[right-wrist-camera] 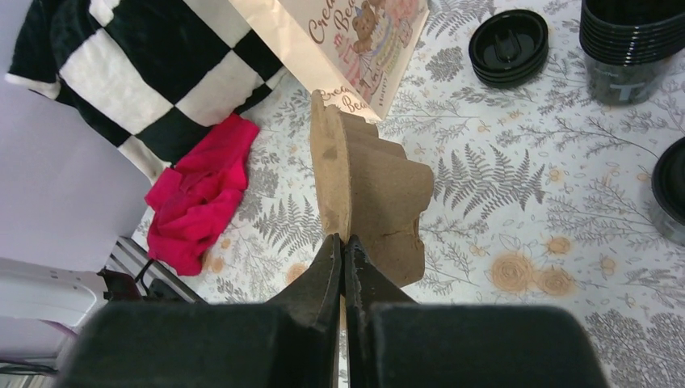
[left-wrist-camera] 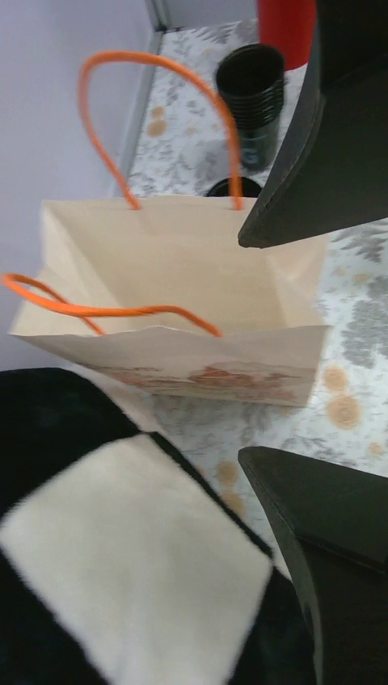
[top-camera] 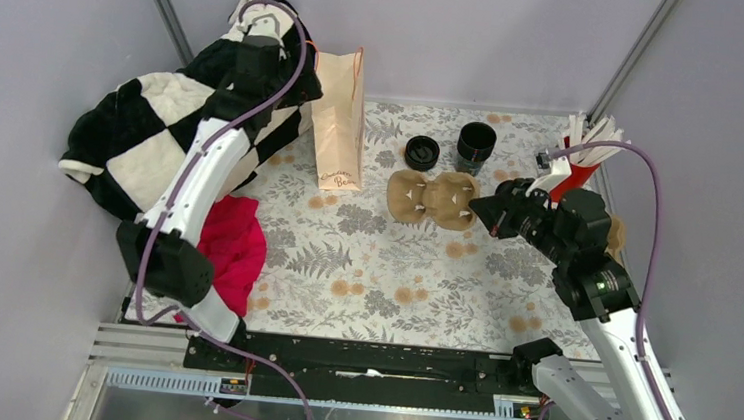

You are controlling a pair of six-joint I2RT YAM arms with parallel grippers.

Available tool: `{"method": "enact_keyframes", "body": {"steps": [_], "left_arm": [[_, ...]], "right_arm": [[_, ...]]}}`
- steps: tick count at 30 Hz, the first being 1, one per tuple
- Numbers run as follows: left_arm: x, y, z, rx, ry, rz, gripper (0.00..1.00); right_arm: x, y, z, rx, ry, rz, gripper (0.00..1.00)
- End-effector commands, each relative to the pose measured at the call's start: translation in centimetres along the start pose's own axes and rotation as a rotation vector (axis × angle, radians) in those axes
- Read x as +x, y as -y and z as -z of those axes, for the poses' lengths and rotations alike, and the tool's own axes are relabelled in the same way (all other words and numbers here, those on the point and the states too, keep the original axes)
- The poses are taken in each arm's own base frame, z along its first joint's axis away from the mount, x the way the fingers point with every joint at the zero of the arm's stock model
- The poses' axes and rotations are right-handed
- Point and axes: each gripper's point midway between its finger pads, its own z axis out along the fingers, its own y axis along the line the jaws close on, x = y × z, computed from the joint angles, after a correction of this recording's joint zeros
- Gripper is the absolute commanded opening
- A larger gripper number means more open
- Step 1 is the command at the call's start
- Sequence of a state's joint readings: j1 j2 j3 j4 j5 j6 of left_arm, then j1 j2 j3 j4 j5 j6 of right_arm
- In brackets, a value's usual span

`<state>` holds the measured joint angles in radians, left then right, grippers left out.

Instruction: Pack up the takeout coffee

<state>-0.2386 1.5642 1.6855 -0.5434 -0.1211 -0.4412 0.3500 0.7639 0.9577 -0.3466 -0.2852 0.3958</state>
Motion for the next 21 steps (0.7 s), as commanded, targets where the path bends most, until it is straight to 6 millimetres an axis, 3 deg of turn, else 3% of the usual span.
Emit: {"method": "enact_keyframes", "body": {"steps": [1, 7, 10, 13, 18, 21], "left_arm": [[-7.2, 1.3, -1.3, -0.002, 0.221, -0.048, 0.94], [-7.8, 2.2, -5.0, 0.054, 0.228, -0.052, 0.73], [-8.1, 2.1, -5.6, 0.036, 0.222, -0.045, 0.49], [-8.2, 2.6, -5.4, 0.059, 0.220, -0.053, 0.33], [-8.5, 5.8, -1.7, 0.239, 0.180, -0.078, 0.02], [-8.9, 6.9, 2.3, 0.314, 0.192, -0.072, 0.00]], "right_arm": [[-0.4, 0.1, 1.0, 0.015, 0.016, 0.049, 0.00], [-1.3, -0.7, 1.9, -0.002, 0.027, 0.076, 0.00], [-1.9, -1.2, 2.5, -0.008, 0.041, 0.090, 0.00], [-2.5, -1.3, 3.1, 0.002, 0.056, 0.104, 0.00], [-3.5, -0.7, 3.9, 0.064, 0.068, 0.145, 0.00], [-4.6, -0.4, 4.6, 0.106, 0.079, 0.191, 0.00]]}}
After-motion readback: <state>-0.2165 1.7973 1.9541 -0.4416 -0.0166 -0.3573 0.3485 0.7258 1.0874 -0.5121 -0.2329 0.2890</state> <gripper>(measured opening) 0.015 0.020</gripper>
